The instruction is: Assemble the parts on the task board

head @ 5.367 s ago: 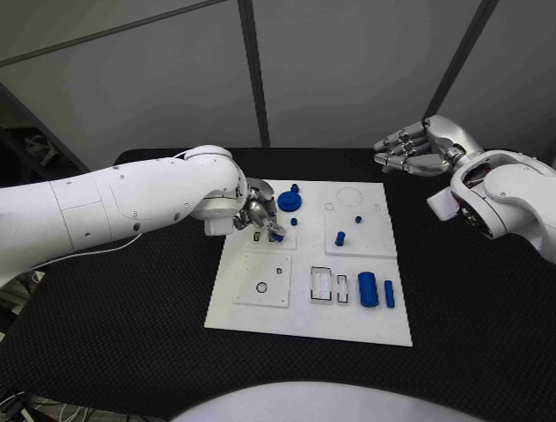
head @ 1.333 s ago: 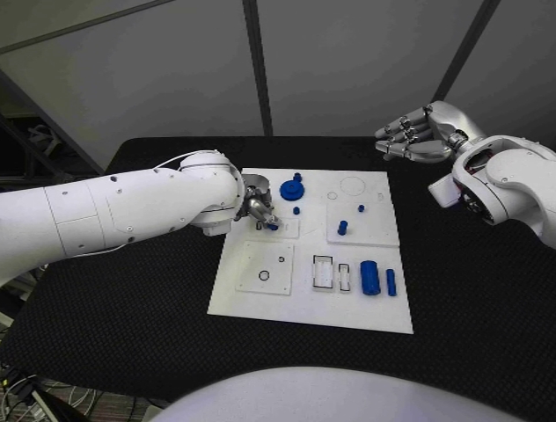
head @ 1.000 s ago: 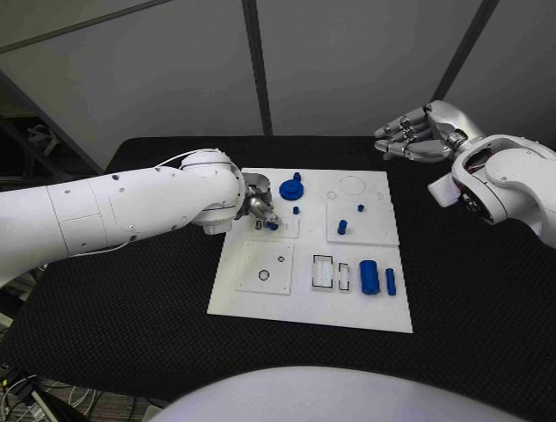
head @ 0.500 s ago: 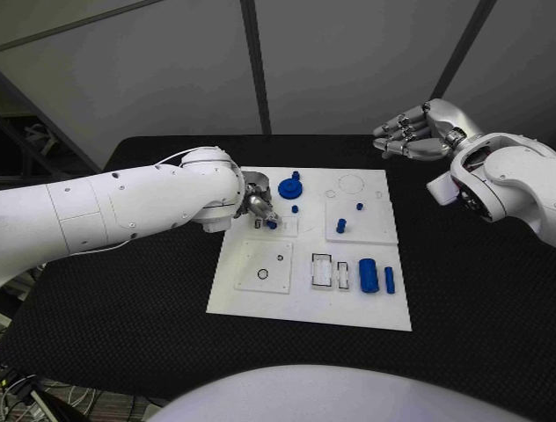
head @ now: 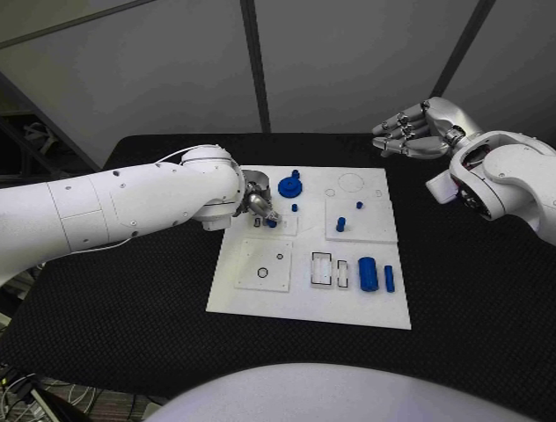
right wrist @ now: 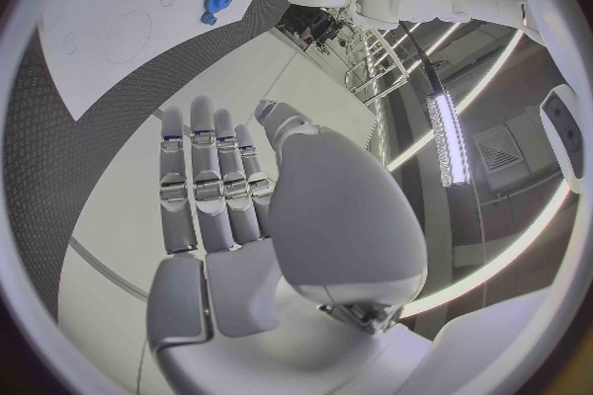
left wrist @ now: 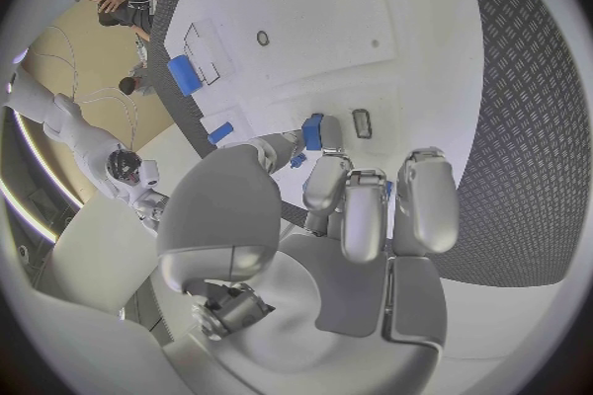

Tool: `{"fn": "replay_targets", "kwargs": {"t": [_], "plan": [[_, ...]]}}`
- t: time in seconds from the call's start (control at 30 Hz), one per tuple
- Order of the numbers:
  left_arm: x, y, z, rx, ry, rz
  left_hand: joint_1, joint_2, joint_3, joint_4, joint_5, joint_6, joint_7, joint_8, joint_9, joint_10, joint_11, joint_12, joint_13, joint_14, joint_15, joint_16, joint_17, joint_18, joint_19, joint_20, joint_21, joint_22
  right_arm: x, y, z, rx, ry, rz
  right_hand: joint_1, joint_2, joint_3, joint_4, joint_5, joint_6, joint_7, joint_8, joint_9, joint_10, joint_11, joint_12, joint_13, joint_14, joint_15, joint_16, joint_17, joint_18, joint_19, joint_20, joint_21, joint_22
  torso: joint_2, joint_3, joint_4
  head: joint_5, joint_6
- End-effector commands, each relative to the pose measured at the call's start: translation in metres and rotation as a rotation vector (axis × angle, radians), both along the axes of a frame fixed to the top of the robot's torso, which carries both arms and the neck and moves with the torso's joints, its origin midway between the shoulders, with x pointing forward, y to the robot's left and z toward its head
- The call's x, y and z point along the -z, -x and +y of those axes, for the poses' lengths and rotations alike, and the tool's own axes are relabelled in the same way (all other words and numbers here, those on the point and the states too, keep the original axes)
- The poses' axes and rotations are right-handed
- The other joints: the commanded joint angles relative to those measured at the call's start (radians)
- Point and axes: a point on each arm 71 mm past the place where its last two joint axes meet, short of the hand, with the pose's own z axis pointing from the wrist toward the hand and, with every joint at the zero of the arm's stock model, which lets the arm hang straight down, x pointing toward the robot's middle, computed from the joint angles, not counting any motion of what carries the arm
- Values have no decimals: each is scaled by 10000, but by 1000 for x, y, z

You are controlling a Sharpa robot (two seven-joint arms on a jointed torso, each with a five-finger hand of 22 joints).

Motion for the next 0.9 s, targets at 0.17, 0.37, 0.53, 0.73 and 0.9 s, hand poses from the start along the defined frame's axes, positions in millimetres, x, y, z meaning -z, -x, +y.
{"fn": "replay_targets", "kwargs": {"t": [0.17, 0.37, 0.53, 0.73, 0.9], "plan": [[5, 3, -4, 204, -55, 331, -275, -3, -203, 127, 1, 152, -24, 2, 5, 125, -6, 109, 70, 813, -68, 47, 1812, -82, 81, -11, 66, 408, -1, 0, 1, -80, 9, -25, -72, 8, -39, 22, 63, -13, 23, -32, -14, -8, 36, -64, -10, 27, 62, -37, 9, 119, 65, 8, -67, -8, 1, 3, -7, -6, -20], [5, 2, -5, 209, -63, 335, -372, -4, -345, 190, -11, 207, -42, 23, 16, 152, -19, 147, 112, 815, -78, 50, 1817, -93, 119, -17, 93, 456, -1, 0, 0, -77, 11, -23, -66, 4, -40, 16, 65, -17, 22, -33, -14, -11, 35, -64, -12, 25, 61, -40, 9, 119, 68, 9, -76, -14, 0, 1, -10, -20, -41], [5, 2, -6, 212, -70, 339, -412, -8, -425, 220, -16, 232, -52, 32, 22, 169, -27, 171, 137, 815, -85, 49, 1816, -97, 134, -20, 103, 475, -1, 0, 0, -76, 11, -23, -66, 4, -40, 16, 65, -17, 22, -33, -14, -11, 35, -64, -12, 25, 61, -40, 9, 119, 68, 9, -76, -14, 0, -1, -3, -26, -52], [5, 1, -6, 214, -79, 338, -475, -10, -555, 276, -37, 271, -66, 51, 33, 187, -38, 195, 162, 816, -94, 50, 1818, -103, 154, -24, 116, 502, -1, 0, 1, -89, 10, -20, -73, 1, -44, 19, 65, -20, 24, -33, -14, -13, 38, -63, -14, 25, 63, -43, 9, 119, 71, 11, -85, -20, -3, 2, -3, -43, -70], [5, 0, -5, 202, -101, 337, -495, -12, -603, 296, -45, 283, -71, 58, 37, 192, -41, 199, 167, 815, -97, 48, 1816, -106, 164, -26, 123, 515, -1, 0, 1, -84, 13, -16, -73, 1, -44, 19, 65, -20, 24, -33, -14, -13, 38, -63, -14, 25, 63, -43, 9, 119, 71, 11, -85, -20, 1, 0, -3, -53, -76]]}}
